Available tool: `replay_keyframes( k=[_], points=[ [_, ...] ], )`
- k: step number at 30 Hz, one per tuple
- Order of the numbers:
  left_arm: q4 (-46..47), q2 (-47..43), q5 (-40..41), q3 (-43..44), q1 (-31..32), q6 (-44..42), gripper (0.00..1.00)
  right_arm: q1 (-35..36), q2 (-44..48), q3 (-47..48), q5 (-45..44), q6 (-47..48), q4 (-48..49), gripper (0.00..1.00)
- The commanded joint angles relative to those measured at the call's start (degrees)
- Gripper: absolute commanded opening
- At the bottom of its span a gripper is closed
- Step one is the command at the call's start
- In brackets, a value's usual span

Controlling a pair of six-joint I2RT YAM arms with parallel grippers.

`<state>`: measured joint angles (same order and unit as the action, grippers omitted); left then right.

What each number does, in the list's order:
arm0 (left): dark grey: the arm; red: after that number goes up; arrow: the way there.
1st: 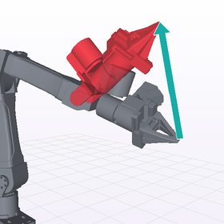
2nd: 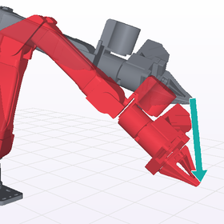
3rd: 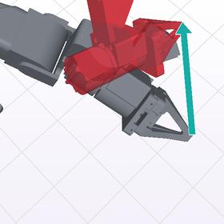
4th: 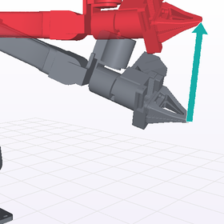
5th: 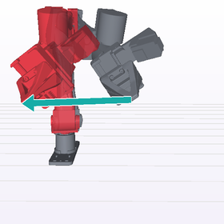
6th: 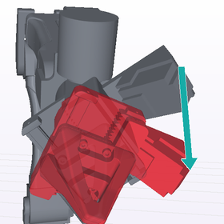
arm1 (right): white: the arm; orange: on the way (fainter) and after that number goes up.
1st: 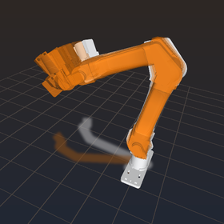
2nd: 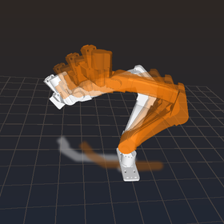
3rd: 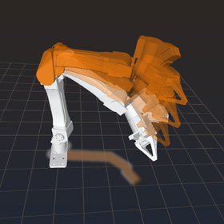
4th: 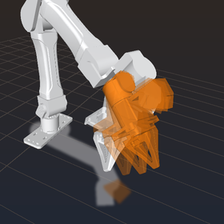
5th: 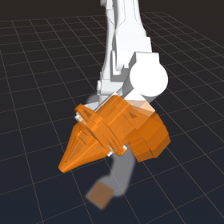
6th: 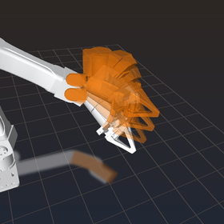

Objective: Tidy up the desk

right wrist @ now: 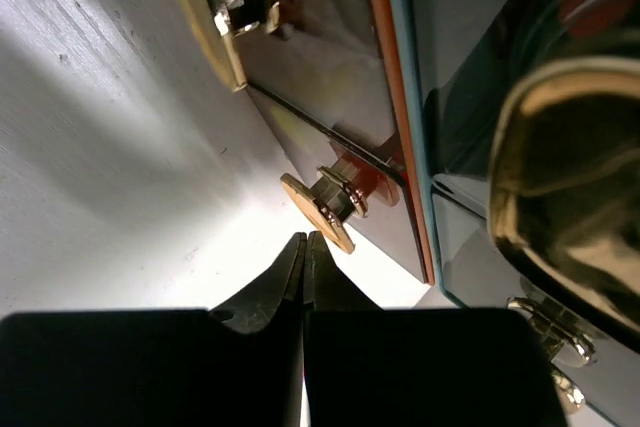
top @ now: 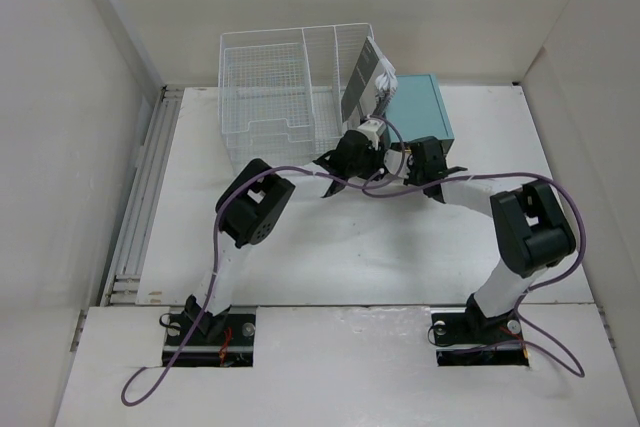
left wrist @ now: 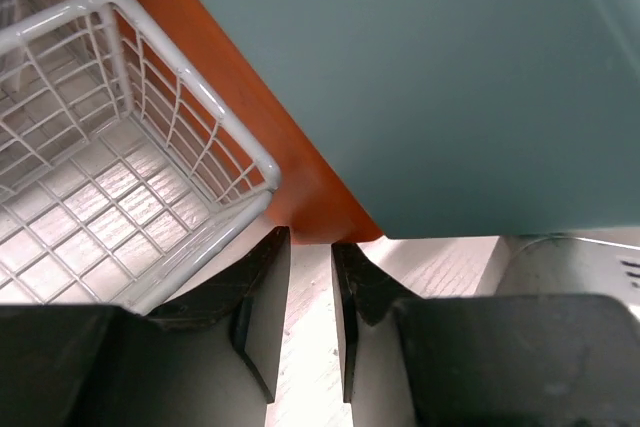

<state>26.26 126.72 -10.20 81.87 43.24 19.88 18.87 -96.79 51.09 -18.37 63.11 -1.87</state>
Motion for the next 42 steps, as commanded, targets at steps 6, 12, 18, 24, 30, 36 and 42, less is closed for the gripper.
replay_keyframes(
  k=[6, 12, 18, 24, 30, 36, 42],
  points=[
    [7.8, -6.6, -3.9, 0.8, 1.2, -0.9, 0.21, 1.0, -2.0, 4.3, -5.3, -3.9, 9.0, 0.00],
    [7.8, -6.6, -5.1, 0.2, 1.2, -0.4, 0.22, 0.5, 7.3, 0.1, 3.7, -2.5, 5.0, 0.00],
    [8.4, -7.1, -6.3, 0.2, 1.2, -0.4, 0.22, -2.0, 12.7, 1.9, 16.2, -1.9, -13.8, 0.00],
    [8.4, -8.1, -7.4, -1.6, 1.2, -0.4, 0.22, -6.7, 15.7, 3.1, 23.9, -1.2, -25.2, 0.00],
    [8.4, -11.8, -6.8, -4.8, 1.8, -1.6, 0.23, -13.2, 22.6, 3.1, 32.9, -1.2, -31.2, 0.00],
    [8.4, -14.5, -7.3, -7.9, 3.4, -1.6, 0.26, -16.6, 28.2, 3.8, 34.6, -4.5, -33.9, 0.00],
    [9.3, -19.5, -8.3, -15.1, 4.7, -0.5, 0.31, -18.4, 32.0, 4.9, 38.4, -5.2, -37.8, 0.00]
  ],
)
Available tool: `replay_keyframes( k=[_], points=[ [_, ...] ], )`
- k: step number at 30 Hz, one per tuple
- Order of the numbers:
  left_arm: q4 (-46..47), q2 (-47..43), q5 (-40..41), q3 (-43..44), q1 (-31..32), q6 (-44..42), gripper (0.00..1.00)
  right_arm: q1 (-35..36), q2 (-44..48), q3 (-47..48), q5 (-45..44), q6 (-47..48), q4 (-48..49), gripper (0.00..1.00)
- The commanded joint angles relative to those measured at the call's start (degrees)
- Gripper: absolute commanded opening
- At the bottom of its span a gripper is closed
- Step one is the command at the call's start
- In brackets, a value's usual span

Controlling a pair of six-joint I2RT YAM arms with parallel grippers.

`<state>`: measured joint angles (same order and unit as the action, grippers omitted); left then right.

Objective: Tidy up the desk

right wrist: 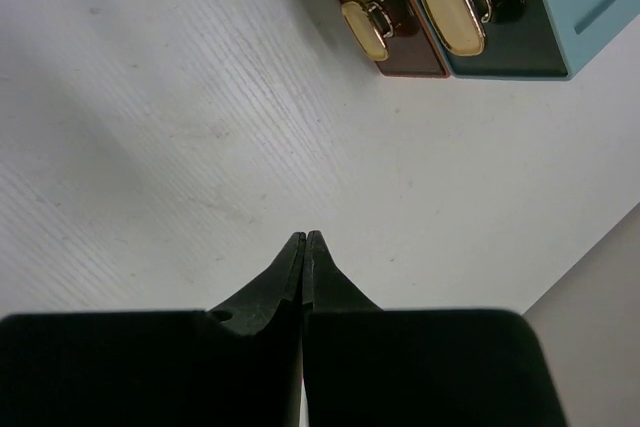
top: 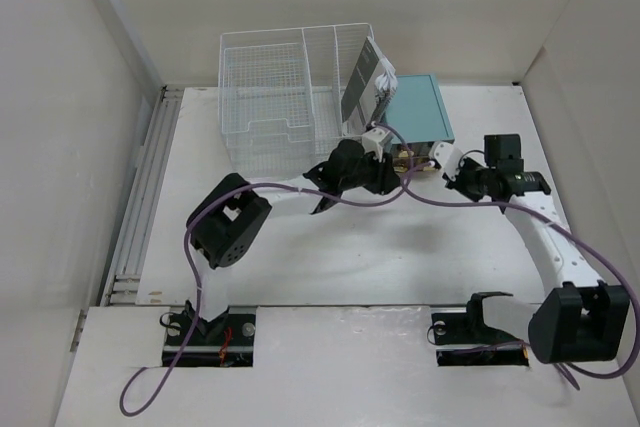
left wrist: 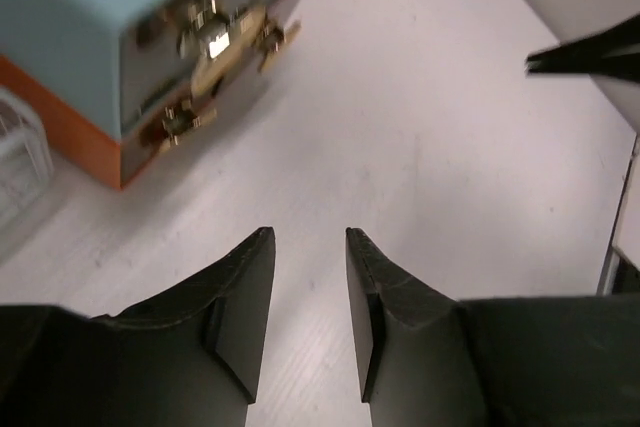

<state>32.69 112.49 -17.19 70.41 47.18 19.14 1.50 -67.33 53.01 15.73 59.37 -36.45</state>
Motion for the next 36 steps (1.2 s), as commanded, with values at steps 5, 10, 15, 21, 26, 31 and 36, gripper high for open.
replay_keyframes(
  k=[5, 10, 15, 21, 26, 31, 36],
  points=[
    [3.5, -12.5, 0.3, -10.9, 3.4, 0.3, 0.39, -1.1, 8.3, 4.6, 10.9, 0.7, -8.6, 0.01],
    [2.6, -24.6, 7.4, -17.9, 4.1, -0.9, 0.61, -1.1, 15.1, 6.7, 18.6, 2.7, -12.7, 0.14],
    [-2.0, -36.6, 21.0, -20.6, 4.1, -0.9, 1.00, -1.1, 26.0, 3.3, 13.9, -21.4, 6.8, 1.00],
    [-15.5, -50.8, 30.9, -17.5, 4.1, -1.9, 1.00, -1.1, 31.2, 2.1, 6.1, -51.6, 25.0, 1.00],
    [-24.2, -60.2, 32.8, -16.6, 3.0, -8.1, 1.00, -1.1, 31.2, 5.0, 1.1, -60.6, 22.5, 1.00],
    [-27.8, -72.5, 29.4, -22.4, 2.5, -14.0, 1.00, -1.6, 34.8, -1.4, 4.7, -59.5, 23.5, 1.00],
    [-29.0, -80.4, 35.4, -29.8, 1.4, -13.7, 1.00, -3.4, 40.1, -7.8, 4.7, -61.6, 27.4, 1.00]
  ],
)
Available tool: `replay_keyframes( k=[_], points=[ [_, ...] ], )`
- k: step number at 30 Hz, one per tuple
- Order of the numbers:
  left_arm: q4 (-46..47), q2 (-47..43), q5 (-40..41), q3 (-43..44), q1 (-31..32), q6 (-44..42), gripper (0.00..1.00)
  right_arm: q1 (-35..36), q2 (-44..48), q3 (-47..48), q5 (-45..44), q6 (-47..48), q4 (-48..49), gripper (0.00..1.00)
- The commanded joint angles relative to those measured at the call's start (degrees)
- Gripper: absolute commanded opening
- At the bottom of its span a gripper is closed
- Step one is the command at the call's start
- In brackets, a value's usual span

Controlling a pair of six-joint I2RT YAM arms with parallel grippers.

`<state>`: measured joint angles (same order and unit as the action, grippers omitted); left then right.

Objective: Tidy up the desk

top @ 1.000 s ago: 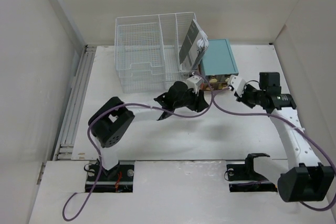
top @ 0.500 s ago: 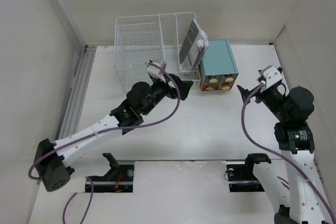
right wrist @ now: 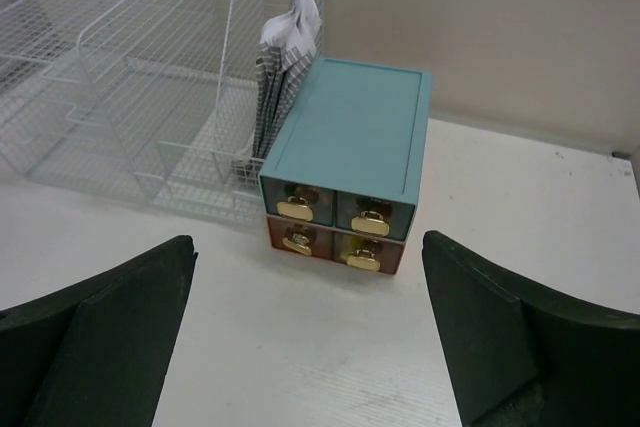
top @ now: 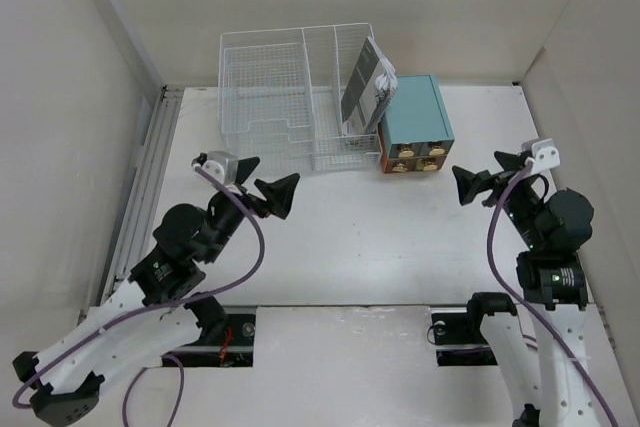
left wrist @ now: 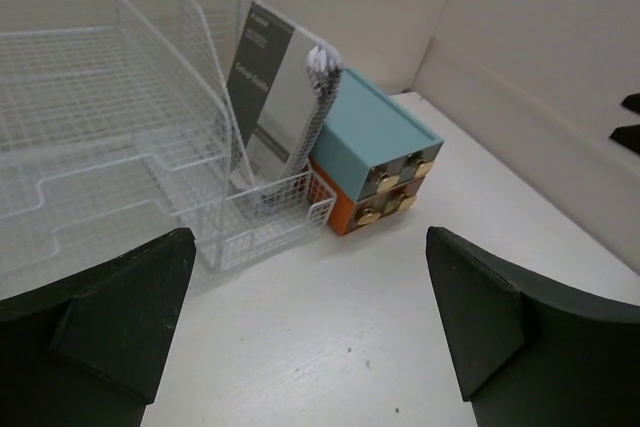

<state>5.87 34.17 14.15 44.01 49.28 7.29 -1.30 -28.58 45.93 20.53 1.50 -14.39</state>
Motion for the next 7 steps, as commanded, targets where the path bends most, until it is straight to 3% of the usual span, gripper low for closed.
replay_keyframes(
  k=[1, 7],
  points=[
    [-1.3, -3.1, 4.0, -5.7, -0.7, -1.8, 1.00, -0.6, 1.3, -0.2, -2.5, -4.4, 4.2, 1.00],
    [1.3, -5.1, 1.0, -7.0, -2.9, -1.3, 1.00, -1.2, 0.5, -0.2, -5.8, -2.9, 4.2, 1.00]
  ],
)
